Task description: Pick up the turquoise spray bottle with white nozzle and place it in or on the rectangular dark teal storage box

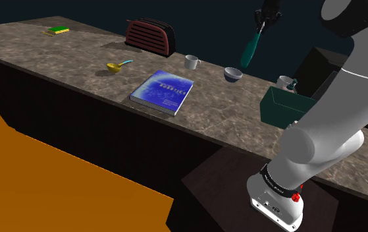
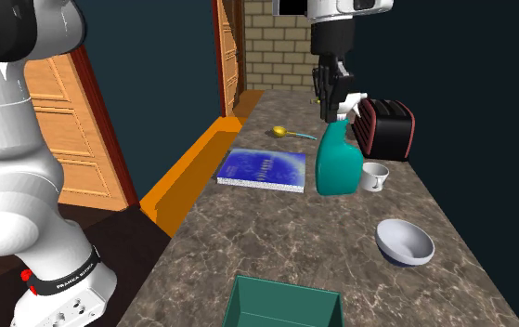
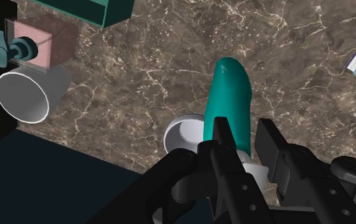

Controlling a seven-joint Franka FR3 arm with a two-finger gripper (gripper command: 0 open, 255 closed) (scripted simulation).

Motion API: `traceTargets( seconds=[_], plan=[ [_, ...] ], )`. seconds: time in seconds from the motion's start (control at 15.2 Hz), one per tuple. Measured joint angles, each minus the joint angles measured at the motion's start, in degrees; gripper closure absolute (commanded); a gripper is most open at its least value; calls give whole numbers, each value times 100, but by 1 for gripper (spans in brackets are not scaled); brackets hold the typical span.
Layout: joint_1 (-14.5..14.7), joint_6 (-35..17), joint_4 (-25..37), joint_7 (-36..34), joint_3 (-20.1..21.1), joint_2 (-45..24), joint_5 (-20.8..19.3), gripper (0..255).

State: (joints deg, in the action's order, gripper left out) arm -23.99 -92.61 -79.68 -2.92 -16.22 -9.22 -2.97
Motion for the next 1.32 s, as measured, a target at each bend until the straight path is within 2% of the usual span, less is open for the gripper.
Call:
traceTargets(
  seconds=[0.66, 1.32],
  plan=[
    [-457, 55, -924, 915, -427, 1110, -251, 255],
    [-975, 317, -1036, 2078, -1039, 1637, -398, 255]
  ],
)
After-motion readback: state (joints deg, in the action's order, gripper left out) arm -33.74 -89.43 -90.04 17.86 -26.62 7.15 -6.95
